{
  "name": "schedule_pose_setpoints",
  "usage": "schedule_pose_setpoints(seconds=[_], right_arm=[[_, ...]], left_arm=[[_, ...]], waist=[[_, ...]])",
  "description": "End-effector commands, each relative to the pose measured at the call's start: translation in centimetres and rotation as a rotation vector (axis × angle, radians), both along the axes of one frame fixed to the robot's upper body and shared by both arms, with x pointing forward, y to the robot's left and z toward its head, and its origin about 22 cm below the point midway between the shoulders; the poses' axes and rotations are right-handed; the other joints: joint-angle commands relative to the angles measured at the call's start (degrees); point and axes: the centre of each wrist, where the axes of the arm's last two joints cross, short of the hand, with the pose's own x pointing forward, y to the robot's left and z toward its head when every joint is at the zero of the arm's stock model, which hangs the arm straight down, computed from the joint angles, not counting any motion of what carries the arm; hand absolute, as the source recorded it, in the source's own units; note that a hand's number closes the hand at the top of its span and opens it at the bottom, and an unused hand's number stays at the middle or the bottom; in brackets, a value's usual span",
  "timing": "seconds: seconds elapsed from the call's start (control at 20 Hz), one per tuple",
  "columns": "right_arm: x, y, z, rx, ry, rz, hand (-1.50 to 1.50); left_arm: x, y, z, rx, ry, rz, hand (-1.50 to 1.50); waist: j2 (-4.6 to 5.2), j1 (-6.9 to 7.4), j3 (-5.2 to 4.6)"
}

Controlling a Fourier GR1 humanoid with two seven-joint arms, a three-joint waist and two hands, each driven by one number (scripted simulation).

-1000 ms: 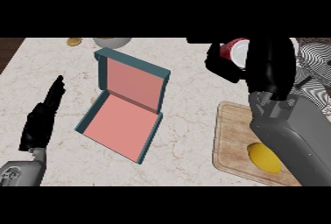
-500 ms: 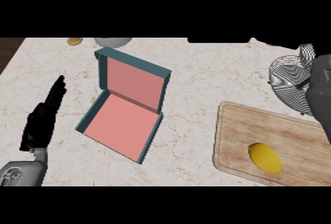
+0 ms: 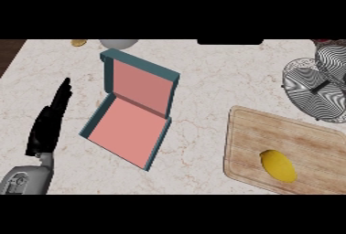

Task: Pick the can from the cutting board and place it in the tiered basket

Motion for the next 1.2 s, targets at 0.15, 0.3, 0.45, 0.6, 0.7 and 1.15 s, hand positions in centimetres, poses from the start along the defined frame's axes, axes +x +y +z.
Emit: schedule_pose_setpoints(seconds=[0.15,0.3,0.45,0.6,0.7,1.15], right_arm=[[2.0,-5.6,0.5,-0.214,0.065,-0.183,1.5],[2.0,-10.1,-1.2,-0.222,0.064,-0.182,1.5],[3.0,-8.7,0.5,-0.21,0.078,-0.128,1.5],[2.8,-11.7,-2.0,-0.182,0.112,-0.085,1.5],[3.4,-11.7,-1.2,-0.163,0.147,-0.064,1.5],[2.8,-15.5,-5.7,0.126,0.248,-0.044,1.5]], left_arm=[[0.4,1.1,-0.8,0.001,0.009,-0.001,0.0],[0.3,0.5,1.0,-0.028,-0.021,-0.025,0.0],[1.1,0.9,0.6,-0.006,-0.014,-0.006,0.0],[0.5,-1.0,0.8,0.001,-0.004,0.01,0.0],[-1.2,2.2,0.2,-0.011,0.004,-0.017,0.0],[0.0,0.2,0.4,0.001,-0.006,-0.006,0.0]], waist=[[0.2,0.37,-0.02],[0.17,0.58,0.05],[0.01,0.2,0.01],[0.01,0.29,0.05],[0.03,0.79,0.02],[0.26,0.58,0.07]])
